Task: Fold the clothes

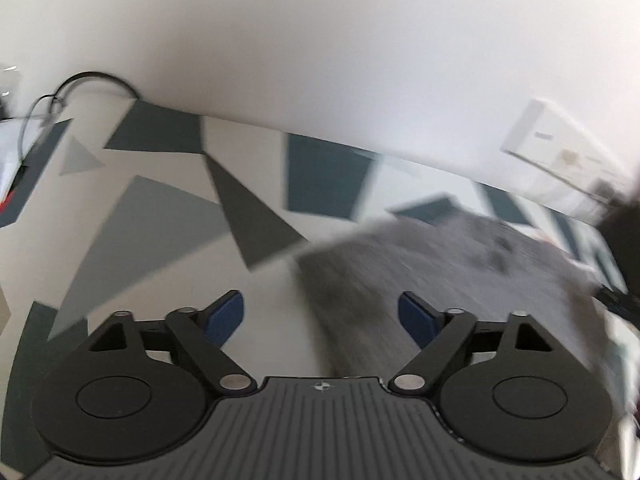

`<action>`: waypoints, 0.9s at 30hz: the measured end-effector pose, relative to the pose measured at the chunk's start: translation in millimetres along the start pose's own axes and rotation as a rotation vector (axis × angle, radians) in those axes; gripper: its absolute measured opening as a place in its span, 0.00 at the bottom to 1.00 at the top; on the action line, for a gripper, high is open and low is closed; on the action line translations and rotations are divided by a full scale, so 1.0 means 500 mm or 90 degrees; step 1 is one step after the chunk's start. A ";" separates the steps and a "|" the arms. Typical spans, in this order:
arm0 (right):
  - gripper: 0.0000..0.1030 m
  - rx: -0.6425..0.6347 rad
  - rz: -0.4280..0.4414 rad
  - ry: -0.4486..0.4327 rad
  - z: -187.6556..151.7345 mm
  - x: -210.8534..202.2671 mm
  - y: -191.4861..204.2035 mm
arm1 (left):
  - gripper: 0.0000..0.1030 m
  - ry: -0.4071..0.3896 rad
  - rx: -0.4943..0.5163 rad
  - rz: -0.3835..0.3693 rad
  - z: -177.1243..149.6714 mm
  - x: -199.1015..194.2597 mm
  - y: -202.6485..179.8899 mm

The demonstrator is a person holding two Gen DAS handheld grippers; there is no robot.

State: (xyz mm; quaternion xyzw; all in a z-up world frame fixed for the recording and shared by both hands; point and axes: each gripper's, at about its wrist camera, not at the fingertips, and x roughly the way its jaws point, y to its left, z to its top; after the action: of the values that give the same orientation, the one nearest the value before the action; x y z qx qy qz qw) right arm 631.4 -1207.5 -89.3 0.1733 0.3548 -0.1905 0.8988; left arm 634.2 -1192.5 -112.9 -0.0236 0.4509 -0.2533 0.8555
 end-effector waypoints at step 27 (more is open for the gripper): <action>0.99 -0.009 -0.037 -0.056 -0.004 -0.042 -0.026 | 0.96 0.043 0.001 0.147 -0.108 -0.146 -0.013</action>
State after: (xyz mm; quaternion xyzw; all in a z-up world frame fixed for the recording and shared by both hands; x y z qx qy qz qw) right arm 610.3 -1213.2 -78.3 0.1481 0.3209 -0.2217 0.9088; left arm 555.2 -1154.8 -87.5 0.0376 0.4794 -0.1542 0.8631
